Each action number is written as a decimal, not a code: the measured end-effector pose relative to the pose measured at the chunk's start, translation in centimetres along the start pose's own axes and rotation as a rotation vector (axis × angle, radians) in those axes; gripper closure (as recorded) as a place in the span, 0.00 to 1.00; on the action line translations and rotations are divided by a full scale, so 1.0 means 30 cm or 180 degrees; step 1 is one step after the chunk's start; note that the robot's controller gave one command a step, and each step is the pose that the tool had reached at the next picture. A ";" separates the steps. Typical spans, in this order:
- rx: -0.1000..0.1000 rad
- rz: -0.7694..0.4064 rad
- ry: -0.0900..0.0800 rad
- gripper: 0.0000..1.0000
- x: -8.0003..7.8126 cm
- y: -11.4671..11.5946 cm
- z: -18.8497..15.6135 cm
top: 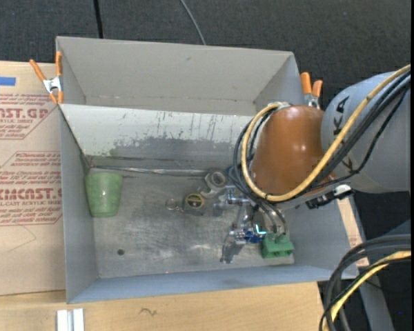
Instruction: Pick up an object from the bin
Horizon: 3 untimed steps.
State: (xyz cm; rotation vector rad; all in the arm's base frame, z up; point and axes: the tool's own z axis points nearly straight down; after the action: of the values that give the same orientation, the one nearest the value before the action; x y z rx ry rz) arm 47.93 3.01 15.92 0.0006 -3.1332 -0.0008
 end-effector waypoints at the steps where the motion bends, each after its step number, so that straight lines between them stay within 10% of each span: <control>1: 0.0013 -0.0068 -0.0034 0.00 -0.156 -0.304 0.063; 2: -0.0003 0.0372 -0.0045 0.00 -0.181 -0.313 0.295; 3: -0.0005 0.0362 -0.0013 1.00 -0.176 -0.311 0.287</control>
Offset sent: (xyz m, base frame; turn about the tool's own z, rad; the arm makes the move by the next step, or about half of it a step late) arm 0.0457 -0.0863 -0.0181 -0.0277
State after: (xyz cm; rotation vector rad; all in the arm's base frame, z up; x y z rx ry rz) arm 53.14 -6.32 7.25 -0.1779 -3.1323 -0.0027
